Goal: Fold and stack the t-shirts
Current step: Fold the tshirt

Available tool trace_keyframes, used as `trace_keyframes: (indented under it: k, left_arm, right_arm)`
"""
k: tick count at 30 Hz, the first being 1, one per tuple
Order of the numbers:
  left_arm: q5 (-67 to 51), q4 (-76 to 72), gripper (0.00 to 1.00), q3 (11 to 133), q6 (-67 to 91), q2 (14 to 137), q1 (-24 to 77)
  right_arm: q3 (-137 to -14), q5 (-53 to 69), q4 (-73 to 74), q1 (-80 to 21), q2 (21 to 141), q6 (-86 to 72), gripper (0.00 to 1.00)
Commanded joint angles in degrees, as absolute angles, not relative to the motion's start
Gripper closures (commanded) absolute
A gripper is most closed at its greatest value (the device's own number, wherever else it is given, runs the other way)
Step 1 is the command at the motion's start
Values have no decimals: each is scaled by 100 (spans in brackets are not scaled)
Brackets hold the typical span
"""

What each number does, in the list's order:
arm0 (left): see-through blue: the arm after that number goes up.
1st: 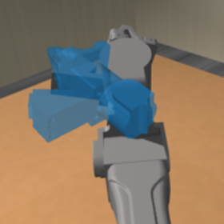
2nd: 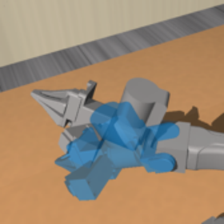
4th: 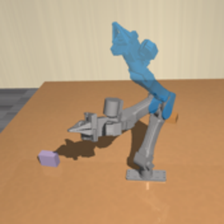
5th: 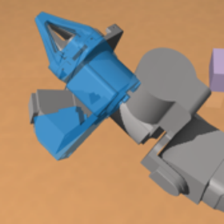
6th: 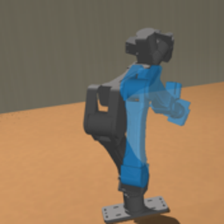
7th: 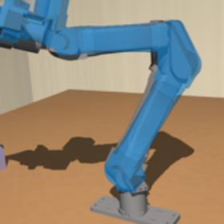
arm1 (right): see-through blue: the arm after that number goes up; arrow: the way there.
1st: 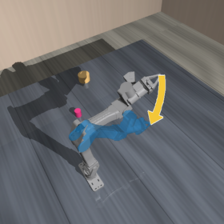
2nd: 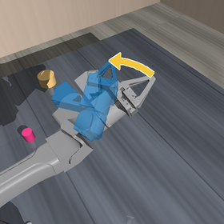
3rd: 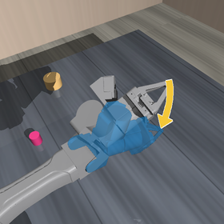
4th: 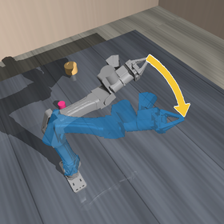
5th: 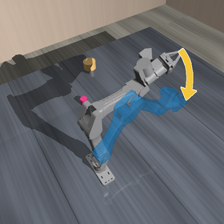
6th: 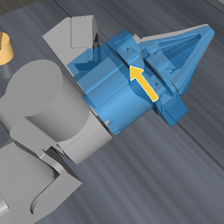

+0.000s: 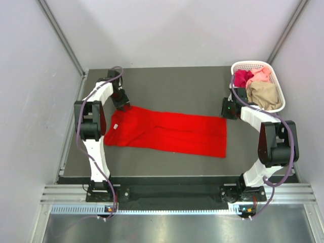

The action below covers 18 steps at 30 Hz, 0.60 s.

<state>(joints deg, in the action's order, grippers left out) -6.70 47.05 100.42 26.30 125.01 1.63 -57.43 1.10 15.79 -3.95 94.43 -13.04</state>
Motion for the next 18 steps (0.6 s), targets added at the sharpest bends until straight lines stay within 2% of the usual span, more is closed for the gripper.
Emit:
trace_keyframes:
  k: [1, 15, 18]
  left_arm:
    - [-413, 4922, 61, 10283, 2707, 11919, 184]
    - [-308, 4931, 60, 9827, 2909, 11382, 676]
    - [-614, 4721, 60, 9642, 2997, 11390, 712]
  right_arm:
    - [-5889, 70, 1670, -316, 9246, -1248, 62]
    - [-5836, 35, 1529, -316, 9756, -1169, 67]
    - [-5810, -106, 1486, -308, 9817, -1151, 68]
